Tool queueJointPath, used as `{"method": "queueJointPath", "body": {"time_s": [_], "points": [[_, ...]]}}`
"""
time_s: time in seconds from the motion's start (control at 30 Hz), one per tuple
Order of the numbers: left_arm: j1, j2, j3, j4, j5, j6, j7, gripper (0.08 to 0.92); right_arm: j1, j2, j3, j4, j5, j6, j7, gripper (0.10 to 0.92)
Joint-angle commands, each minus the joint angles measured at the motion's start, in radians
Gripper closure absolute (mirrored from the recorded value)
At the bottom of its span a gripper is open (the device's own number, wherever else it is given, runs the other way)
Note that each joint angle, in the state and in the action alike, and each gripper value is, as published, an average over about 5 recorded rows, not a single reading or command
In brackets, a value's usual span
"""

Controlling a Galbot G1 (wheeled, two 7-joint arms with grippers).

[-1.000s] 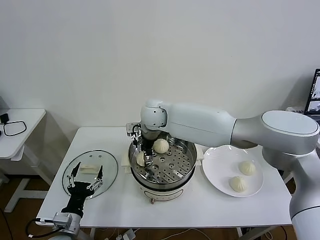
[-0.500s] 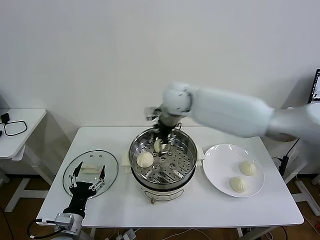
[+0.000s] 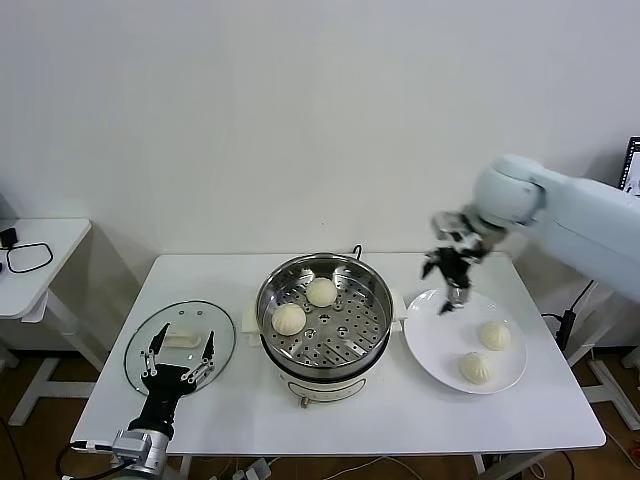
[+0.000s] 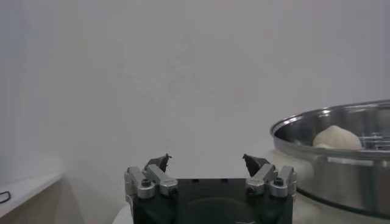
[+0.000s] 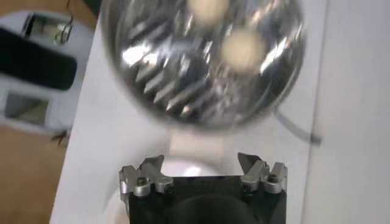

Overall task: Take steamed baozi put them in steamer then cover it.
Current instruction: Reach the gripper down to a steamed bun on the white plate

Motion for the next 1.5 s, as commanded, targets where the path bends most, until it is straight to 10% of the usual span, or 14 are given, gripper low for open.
{"method": "queueJointPath", "body": {"time_s": [0.03,1.5], "points": [[0.002,-0.002,0.003,-0.005,0.003,-0.001,-0.001,0.177,-0.410,-0.161,0.272,-0.030,-0.261,0.132,-0.056,0.203],[-0.008,-0.002,0.014,0.009,0.013,-0.003,-0.005,0.177,-0.647,0.028,0.472,-0.196,-0.378,0.130,0.061,0.275]]}}
